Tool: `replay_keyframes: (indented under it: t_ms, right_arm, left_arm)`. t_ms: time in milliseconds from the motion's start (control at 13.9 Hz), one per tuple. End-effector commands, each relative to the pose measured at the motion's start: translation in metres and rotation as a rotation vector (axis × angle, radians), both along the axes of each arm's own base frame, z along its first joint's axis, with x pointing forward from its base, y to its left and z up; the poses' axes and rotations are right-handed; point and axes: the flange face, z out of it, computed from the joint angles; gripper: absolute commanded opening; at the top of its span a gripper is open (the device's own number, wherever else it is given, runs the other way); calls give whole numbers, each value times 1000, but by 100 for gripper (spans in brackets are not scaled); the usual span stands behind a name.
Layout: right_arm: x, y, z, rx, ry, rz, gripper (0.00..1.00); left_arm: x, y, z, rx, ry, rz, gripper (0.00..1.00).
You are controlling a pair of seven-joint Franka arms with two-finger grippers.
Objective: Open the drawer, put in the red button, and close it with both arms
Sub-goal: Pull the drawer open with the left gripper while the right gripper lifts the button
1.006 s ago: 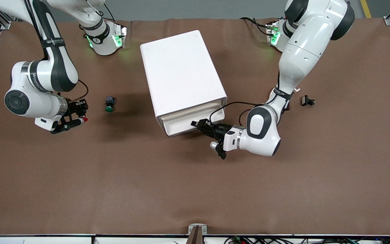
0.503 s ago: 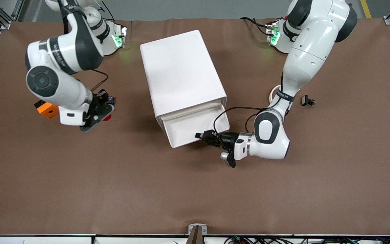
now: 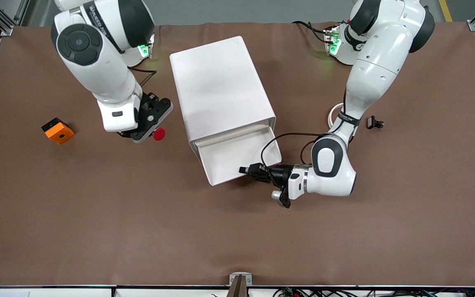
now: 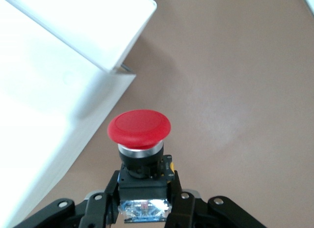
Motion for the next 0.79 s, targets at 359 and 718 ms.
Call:
replay_keyframes:
  t_ms: [359, 718]
  right_arm:
    - [54, 39, 22, 31, -116, 28, 0]
    - [78, 55, 24, 79, -217, 33, 0]
  left_arm:
    - [49, 40, 50, 25, -38, 198, 100]
    - [73, 98, 112, 85, -60, 285, 100]
